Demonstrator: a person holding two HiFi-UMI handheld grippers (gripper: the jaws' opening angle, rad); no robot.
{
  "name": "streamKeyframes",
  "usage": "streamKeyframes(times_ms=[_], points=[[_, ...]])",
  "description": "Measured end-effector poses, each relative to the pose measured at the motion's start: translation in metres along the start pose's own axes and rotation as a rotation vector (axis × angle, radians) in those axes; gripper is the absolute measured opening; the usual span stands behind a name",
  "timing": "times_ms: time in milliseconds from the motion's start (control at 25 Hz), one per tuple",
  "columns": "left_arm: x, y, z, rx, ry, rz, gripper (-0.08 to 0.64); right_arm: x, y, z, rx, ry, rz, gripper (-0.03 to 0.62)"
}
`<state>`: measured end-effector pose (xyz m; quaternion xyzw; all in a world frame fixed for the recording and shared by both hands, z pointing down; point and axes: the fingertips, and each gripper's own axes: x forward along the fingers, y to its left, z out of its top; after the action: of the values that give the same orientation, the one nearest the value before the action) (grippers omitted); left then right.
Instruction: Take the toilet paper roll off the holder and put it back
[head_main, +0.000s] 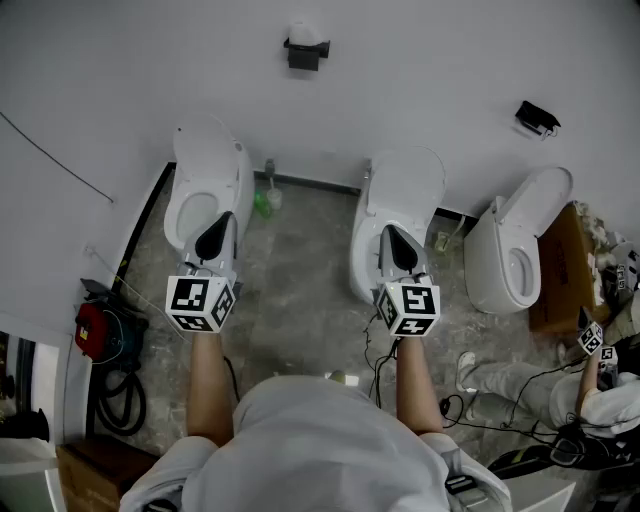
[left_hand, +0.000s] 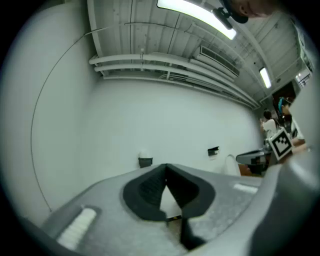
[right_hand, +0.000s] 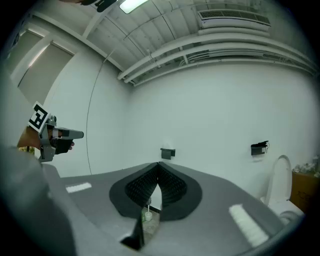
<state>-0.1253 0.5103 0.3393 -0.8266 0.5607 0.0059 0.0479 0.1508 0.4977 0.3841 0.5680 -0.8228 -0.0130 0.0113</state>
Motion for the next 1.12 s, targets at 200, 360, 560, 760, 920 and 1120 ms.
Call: streamKeyframes(times_ms=[200, 360, 560, 760, 920, 1120], points=[[-0.003, 0.002, 0.004, -0.005, -0.008, 0.004, 0.000, 0.000, 0.004, 0.002, 0.001, 0.000, 0.006, -0.002], [-0.003, 0.004, 0.003, -0.008, -0.003, 0.001, 0.000, 0.002, 0.008, 0.002, 0.007, 0.005, 0.014, -0.002], [-0.008, 0.004, 0.004, -0.012, -0.003, 0.004, 0.000, -0.001, 0.011, 0.000, 0.018, 0.004, 0.013, -0.002], [-0.014, 0.006, 0.001, -0.016, 0.003, -0.002, 0.000, -0.002, 0.018, -0.003, 0.018, 0.012, 0.001, -0.002], [-0.025, 0.012, -0.003, -0.022, 0.009, -0.011, 0.000, -0.007, 0.036, -0.004, 0.013, 0.012, 0.014, -0.002], [-0.037, 0.026, -0.009, -0.024, 0.003, -0.030, 0.000, -0.007, 0.062, -0.011, -0.012, 0.014, 0.017, -0.002]])
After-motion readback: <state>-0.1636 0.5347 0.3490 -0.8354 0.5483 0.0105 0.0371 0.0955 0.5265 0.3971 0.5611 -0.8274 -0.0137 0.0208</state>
